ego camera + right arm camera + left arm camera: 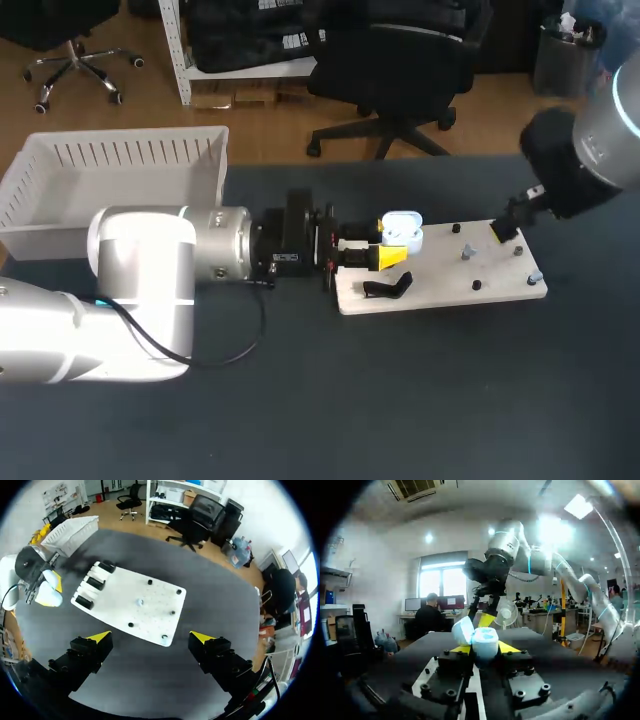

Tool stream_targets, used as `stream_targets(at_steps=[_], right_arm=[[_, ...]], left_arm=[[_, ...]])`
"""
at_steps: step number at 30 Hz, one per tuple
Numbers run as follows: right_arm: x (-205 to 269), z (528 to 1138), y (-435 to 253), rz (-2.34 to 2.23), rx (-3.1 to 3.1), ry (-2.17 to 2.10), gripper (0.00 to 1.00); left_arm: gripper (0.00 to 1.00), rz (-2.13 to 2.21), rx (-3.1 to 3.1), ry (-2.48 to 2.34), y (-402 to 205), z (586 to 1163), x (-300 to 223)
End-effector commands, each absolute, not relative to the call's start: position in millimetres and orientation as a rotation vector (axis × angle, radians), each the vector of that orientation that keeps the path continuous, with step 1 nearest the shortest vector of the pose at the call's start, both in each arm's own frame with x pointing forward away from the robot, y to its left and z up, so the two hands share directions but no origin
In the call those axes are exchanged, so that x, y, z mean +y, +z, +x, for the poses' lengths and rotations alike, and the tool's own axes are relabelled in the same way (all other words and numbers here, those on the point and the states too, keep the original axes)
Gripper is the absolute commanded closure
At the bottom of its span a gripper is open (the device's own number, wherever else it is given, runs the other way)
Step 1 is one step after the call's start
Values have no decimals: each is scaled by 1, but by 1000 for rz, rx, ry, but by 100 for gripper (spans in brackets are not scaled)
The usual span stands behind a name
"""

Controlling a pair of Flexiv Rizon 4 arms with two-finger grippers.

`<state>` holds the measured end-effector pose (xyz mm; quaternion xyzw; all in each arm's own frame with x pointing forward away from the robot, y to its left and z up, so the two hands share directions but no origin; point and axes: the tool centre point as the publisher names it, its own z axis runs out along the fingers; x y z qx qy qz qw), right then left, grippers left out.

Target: Pick up each earbud case from the left stands, insert the matching earbuds, close the lid, and place the case in the box.

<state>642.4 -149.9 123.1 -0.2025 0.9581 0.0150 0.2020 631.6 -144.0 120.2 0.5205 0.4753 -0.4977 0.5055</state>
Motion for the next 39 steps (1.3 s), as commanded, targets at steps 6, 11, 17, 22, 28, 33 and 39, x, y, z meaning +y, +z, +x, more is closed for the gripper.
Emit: stream_targets(at_steps=[6, 11, 17, 22, 28, 33, 39], right_arm=[[-155, 636, 87, -530, 2802, -219, 6], [-159, 636, 76, -563, 2840, -199, 9], [-168, 638, 61, -587, 2886, -197, 45], [-172, 638, 50, -597, 2910, -195, 47], [-174, 639, 41, -606, 2919, -195, 40], [-175, 641, 37, -615, 2911, -183, 40], [-177, 645, 34, -607, 2896, -201, 53]], left_arm=[[100, 1255, 1146, -1201, 120, 632, -144], [100, 1255, 1146, -1201, 120, 632, -144], [100, 1255, 1146, -1201, 120, 632, -144], [100, 1255, 1146, -1201, 120, 632, -144], [100, 1255, 1146, -1201, 120, 632, -144], [100, 1255, 1146, -1201, 120, 632, -144], [100, 1255, 1146, -1201, 120, 632, -144]])
